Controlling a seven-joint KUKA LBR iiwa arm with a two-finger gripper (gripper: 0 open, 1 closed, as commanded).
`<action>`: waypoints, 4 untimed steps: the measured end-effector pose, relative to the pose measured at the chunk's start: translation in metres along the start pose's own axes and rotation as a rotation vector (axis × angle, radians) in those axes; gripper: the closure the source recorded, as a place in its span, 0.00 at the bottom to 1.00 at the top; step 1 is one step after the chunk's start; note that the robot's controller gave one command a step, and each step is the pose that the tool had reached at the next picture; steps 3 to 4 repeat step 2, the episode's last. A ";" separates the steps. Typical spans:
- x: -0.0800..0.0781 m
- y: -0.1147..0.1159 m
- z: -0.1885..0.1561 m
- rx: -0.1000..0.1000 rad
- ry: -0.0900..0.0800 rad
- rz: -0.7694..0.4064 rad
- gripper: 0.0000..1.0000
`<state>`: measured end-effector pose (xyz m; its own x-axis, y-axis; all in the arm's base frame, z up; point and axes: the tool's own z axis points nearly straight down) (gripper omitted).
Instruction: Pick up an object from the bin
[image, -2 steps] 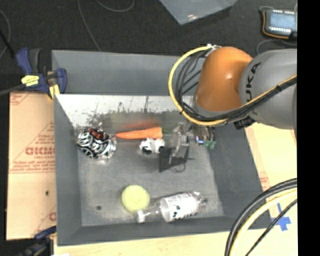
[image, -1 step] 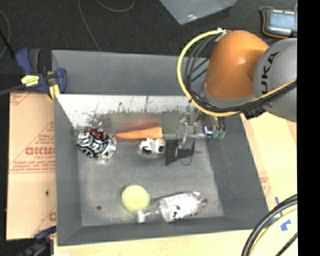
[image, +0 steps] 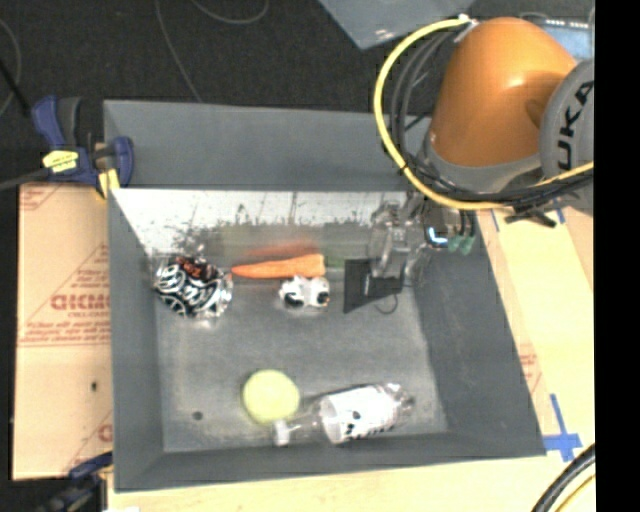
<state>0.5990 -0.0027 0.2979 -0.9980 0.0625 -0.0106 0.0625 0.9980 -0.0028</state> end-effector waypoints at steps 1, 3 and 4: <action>0.004 0.001 0.018 -0.001 -0.017 -0.019 1.00; 0.019 0.008 0.060 0.000 0.002 -0.015 1.00; 0.019 0.008 0.060 0.000 0.002 -0.015 1.00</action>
Offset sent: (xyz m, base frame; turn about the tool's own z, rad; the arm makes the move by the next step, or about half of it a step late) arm -0.0281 0.0199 -0.0524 0.0042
